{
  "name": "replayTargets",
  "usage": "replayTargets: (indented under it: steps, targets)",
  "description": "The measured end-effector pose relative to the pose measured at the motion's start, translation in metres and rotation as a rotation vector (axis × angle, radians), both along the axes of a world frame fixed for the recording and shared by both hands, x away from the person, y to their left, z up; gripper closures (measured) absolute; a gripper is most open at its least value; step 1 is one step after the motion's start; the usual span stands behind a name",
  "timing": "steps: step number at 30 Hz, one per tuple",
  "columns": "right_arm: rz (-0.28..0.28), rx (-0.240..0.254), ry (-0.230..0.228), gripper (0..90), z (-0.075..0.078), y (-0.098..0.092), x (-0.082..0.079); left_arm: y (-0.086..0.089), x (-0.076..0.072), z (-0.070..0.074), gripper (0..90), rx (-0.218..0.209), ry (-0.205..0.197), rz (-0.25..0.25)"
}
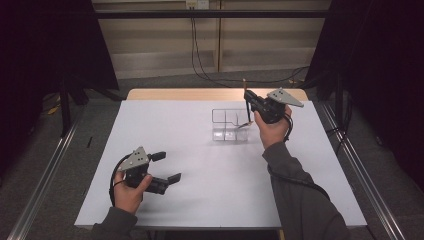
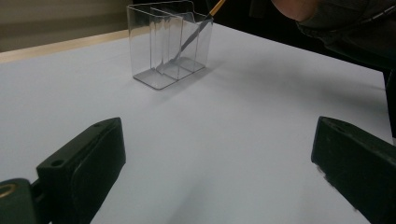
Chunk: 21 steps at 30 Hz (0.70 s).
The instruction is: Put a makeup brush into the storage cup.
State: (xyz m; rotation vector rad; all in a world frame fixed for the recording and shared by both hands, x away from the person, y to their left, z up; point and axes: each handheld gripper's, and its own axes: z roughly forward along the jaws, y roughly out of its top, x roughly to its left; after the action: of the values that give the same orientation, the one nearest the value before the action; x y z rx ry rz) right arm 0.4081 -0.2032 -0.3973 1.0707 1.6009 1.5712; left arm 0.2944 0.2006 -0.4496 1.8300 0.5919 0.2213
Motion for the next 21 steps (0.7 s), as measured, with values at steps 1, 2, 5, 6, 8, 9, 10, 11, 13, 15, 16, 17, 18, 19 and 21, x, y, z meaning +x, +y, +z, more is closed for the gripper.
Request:
replayTargets:
  steps: [1,2,5,6,8,9,10,11,13,15,16,17,18,19,21]
  targets:
    - [0.0,0.002,0.001,84.7,-0.0005,-0.0002,0.0003,0.0,-0.0002,0.0,2.8,0.002,0.001,0.003]
    - [0.0,0.002,0.004,84.7,-0.001,-0.0003,0.0007,0.0001,-0.0001,0.0001,2.8,0.005,-0.001,0.003]
    - [0.0,0.003,0.002,84.6,-0.0026,-0.0017,0.0019,0.0002,0.0,0.0,2.7,0.006,-0.001,0.005]
    - [-0.002,0.006,0.002,84.7,-0.003,-0.0018,0.0021,0.0002,0.0001,-0.0002,2.8,0.009,-0.001,0.005]
    - [-0.002,-0.003,0.002,84.7,-0.0039,-0.0029,0.0025,0.0001,0.0,-0.0005,2.8,0.013,-0.001,0.004]
    - [0.0,-0.001,0.003,84.7,-0.0042,-0.0033,0.0026,0.0,-0.0001,-0.0005,2.8,0.013,0.0,0.004]
    - [0.001,0.0,0.001,84.7,-0.0045,-0.0036,0.0025,0.0,-0.0001,-0.0004,2.8,0.013,-0.001,0.004]
    - [0.003,0.003,0.0,84.6,-0.0048,-0.0038,0.0026,-0.0002,-0.0002,-0.0003,2.8,0.013,-0.002,0.007]
    - [0.003,0.005,0.002,84.6,-0.005,-0.0041,0.0022,-0.0003,-0.0003,-0.0003,2.8,0.013,-0.003,0.006]
    - [0.007,0.004,0.005,84.7,-0.005,-0.0038,0.0022,-0.0005,0.0001,-0.001,2.8,0.0,-0.001,-0.005]
    - [0.008,0.004,0.003,84.7,-0.005,-0.0037,0.0022,-0.0005,0.0,-0.001,2.8,0.0,0.0,-0.005]
    - [0.01,0.005,-0.001,84.6,-0.005,-0.0036,0.0024,-0.0005,-0.0001,-0.001,2.8,0.0,-0.001,-0.004]
    - [0.01,0.004,-0.004,84.6,-0.005,-0.0034,0.0026,-0.0005,-0.0008,-0.0002,2.8,0.015,-0.003,0.012]
    - [0.01,0.004,-0.005,84.7,-0.0048,-0.0034,0.0027,-0.0003,-0.0008,-0.0001,2.8,0.016,-0.002,0.011]
    - [0.007,0.003,-0.004,84.6,-0.0048,-0.0035,0.0033,0.0,-0.0008,-0.0001,2.8,0.015,-0.003,0.014]
